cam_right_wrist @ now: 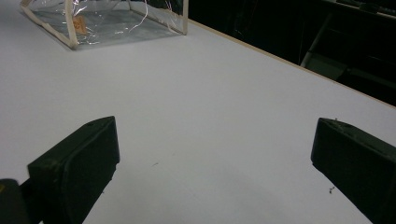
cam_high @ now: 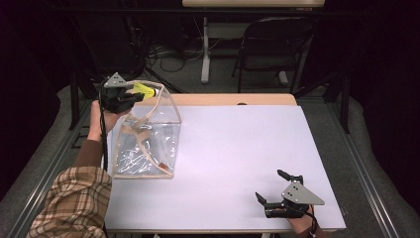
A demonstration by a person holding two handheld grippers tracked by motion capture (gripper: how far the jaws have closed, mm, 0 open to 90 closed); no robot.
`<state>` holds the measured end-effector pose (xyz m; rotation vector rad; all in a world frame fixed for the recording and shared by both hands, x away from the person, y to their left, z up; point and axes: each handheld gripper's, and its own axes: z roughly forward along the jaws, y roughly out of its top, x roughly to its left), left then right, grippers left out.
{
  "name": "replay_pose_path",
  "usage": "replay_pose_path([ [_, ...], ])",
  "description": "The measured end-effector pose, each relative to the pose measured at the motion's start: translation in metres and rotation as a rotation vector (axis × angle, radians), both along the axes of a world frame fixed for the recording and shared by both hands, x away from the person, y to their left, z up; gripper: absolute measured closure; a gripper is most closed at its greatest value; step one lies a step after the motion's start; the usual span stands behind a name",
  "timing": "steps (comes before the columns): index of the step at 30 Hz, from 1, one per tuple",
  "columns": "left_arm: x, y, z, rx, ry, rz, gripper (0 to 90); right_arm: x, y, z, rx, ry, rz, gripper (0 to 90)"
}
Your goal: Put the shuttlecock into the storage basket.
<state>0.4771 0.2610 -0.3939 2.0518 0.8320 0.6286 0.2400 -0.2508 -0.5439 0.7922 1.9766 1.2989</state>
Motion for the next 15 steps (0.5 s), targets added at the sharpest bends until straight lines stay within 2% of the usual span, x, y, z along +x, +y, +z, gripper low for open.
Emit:
replay_pose_path([
  [15, 0.0045, -0.0012, -0.0102, 0.005, 0.031, -0.003, 89.9, 0.0000, -0.0001, 0.0000, -0.001, 0.001, 0.000, 0.6],
])
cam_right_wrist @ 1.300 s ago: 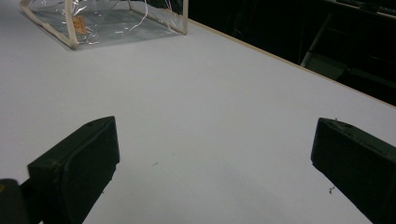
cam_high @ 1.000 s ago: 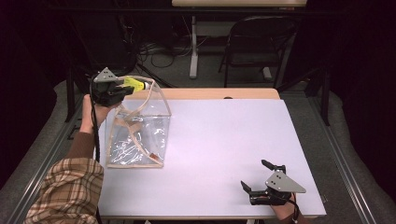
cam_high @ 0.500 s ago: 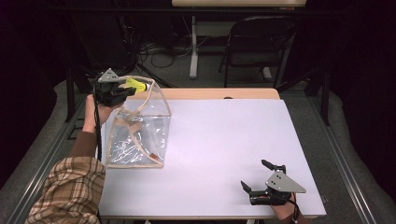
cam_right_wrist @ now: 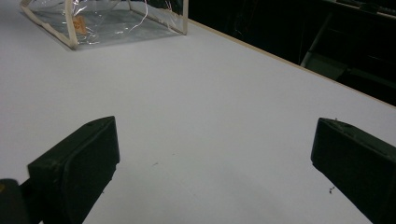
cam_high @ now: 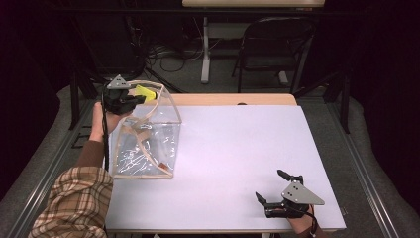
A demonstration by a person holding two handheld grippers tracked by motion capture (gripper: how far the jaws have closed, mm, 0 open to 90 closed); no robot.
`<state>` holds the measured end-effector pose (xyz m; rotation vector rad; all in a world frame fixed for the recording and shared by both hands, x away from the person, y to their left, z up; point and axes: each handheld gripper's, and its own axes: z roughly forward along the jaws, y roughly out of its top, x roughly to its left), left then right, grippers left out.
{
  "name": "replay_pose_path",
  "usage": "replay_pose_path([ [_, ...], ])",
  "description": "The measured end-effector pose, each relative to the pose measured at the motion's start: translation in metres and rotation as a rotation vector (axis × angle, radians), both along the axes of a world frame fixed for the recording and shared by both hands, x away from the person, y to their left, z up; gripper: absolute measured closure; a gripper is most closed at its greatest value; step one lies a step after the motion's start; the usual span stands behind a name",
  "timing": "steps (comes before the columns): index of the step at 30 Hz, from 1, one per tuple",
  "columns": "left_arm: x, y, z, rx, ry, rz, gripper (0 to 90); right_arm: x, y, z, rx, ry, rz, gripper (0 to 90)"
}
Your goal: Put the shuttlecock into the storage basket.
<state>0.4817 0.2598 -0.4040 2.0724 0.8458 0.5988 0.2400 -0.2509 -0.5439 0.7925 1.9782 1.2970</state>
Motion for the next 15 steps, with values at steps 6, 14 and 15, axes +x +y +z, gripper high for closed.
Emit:
replay_pose_path([
  [6, 0.0014, -0.0024, -0.0031, 0.012, 0.008, -0.005, 89.9, 0.0000, 0.0001, 0.0000, 0.000, 0.000, 0.000, 0.6],
  [14, 0.0043, -0.0054, -0.0071, 0.031, 0.024, -0.012, 89.9, 0.0000, 0.0000, -0.0001, 0.003, -0.002, 0.000, 0.6],
  [15, 0.0045, -0.0057, -0.0074, 0.029, 0.026, -0.013, 89.9, 0.0000, 0.0000, -0.0001, 0.003, -0.002, 0.000, 0.6],
])
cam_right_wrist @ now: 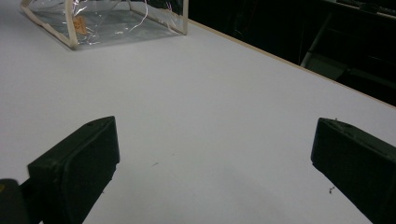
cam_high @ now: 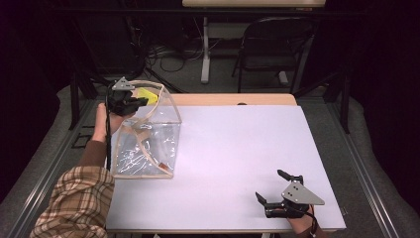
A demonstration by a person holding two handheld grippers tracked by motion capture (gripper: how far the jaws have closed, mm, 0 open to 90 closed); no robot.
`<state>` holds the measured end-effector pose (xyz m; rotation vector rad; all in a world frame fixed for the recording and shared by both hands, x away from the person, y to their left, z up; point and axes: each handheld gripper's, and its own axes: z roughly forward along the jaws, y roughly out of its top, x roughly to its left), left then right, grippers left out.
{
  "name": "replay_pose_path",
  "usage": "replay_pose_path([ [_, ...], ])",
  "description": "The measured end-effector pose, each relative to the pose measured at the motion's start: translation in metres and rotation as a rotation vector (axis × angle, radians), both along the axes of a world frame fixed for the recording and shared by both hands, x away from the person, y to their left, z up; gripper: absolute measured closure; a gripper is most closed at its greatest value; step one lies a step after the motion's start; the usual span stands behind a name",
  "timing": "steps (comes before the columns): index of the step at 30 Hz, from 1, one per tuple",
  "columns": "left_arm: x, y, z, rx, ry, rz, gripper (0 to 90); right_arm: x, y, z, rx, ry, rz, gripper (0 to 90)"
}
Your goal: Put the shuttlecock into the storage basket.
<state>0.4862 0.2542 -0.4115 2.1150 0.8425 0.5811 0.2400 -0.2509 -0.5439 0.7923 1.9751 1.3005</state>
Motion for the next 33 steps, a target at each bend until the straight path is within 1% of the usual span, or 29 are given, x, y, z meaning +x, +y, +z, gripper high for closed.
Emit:
replay_pose_path([
  [1, 0.000, 0.000, -0.001, -0.001, -0.003, 0.002, 89.8, 0.000, 0.000, 0.000, 0.000, 0.001, 0.000, 0.6],
  [10, 0.003, -0.001, -0.005, 0.003, 0.015, 0.000, 89.8, 0.000, 0.000, 0.000, -0.003, 0.002, 0.001, 0.6],
  [33, 0.013, -0.007, -0.017, 0.018, 0.071, -0.014, 89.5, 0.000, 0.000, 0.000, 0.002, 0.004, 0.003, 0.6],
])
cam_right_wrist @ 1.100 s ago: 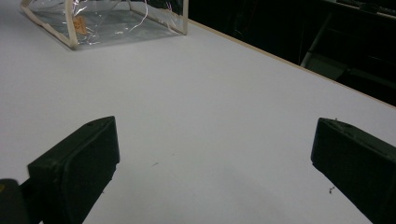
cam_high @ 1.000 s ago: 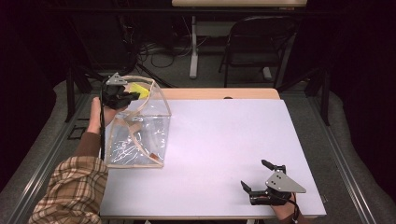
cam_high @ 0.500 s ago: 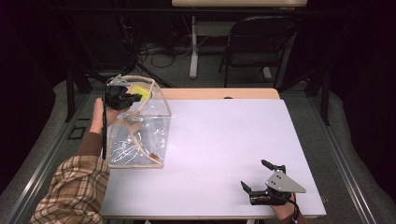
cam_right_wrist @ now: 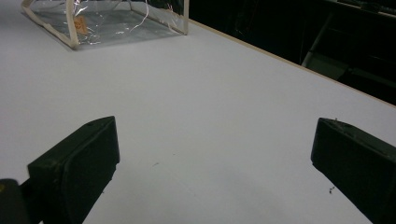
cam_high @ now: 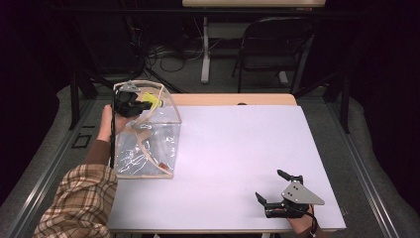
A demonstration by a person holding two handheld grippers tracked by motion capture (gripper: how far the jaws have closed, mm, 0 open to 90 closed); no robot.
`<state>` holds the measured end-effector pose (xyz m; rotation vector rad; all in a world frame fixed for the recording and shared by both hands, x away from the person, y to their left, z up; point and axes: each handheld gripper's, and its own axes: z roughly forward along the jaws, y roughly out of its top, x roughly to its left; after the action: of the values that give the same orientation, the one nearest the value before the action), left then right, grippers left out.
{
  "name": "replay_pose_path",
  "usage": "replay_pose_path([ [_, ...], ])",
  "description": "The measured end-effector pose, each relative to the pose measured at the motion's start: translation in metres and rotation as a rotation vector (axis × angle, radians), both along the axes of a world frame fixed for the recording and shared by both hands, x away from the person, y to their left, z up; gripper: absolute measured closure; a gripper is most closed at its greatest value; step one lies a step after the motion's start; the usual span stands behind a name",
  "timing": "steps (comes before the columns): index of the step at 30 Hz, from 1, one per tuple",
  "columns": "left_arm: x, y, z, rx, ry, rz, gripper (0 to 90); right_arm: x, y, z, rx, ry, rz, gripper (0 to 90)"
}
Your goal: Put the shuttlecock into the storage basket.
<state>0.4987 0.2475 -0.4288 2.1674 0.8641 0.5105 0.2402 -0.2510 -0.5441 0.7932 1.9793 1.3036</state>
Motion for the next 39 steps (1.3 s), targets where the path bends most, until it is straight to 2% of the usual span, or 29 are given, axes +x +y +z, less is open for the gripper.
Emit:
replay_pose_path([
  [10, 0.003, -0.001, -0.007, 0.008, 0.022, 0.002, 89.4, 0.000, 0.000, 0.000, -0.001, 0.000, -0.001, 0.6],
  [14, 0.004, 0.000, -0.007, -0.009, 0.021, 0.014, 87.0, 0.000, 0.000, 0.000, -0.001, 0.000, 0.000, 0.6],
  [17, 0.002, 0.005, -0.004, -0.040, 0.003, 0.031, 74.9, 0.000, 0.000, 0.000, -0.001, 0.000, 0.000, 0.6],
  [25, -0.008, 0.018, 0.010, -0.093, -0.052, 0.075, 54.5, 0.000, 0.000, 0.000, -0.004, 0.000, 0.001, 0.6],
  [28, -0.012, 0.021, 0.016, -0.109, -0.061, 0.087, 46.0, 0.000, 0.000, 0.000, -0.004, -0.001, 0.000, 0.6],
  [30, -0.014, 0.023, 0.021, -0.123, -0.067, 0.099, 36.9, 0.000, 0.000, 0.000, -0.004, -0.001, 0.000, 0.6],
  [33, -0.019, 0.024, 0.028, -0.132, -0.087, 0.113, 27.7, 0.000, 0.001, 0.000, -0.004, -0.003, 0.002, 0.6],
  [36, -0.024, 0.021, 0.033, -0.129, -0.094, 0.101, 17.3, 0.000, 0.001, 0.000, -0.005, -0.001, 0.002, 0.6],
  [39, -0.030, 0.019, 0.037, -0.141, -0.110, 0.104, 13.0, 0.000, 0.001, 0.000, -0.004, -0.002, 0.000, 0.6],
])
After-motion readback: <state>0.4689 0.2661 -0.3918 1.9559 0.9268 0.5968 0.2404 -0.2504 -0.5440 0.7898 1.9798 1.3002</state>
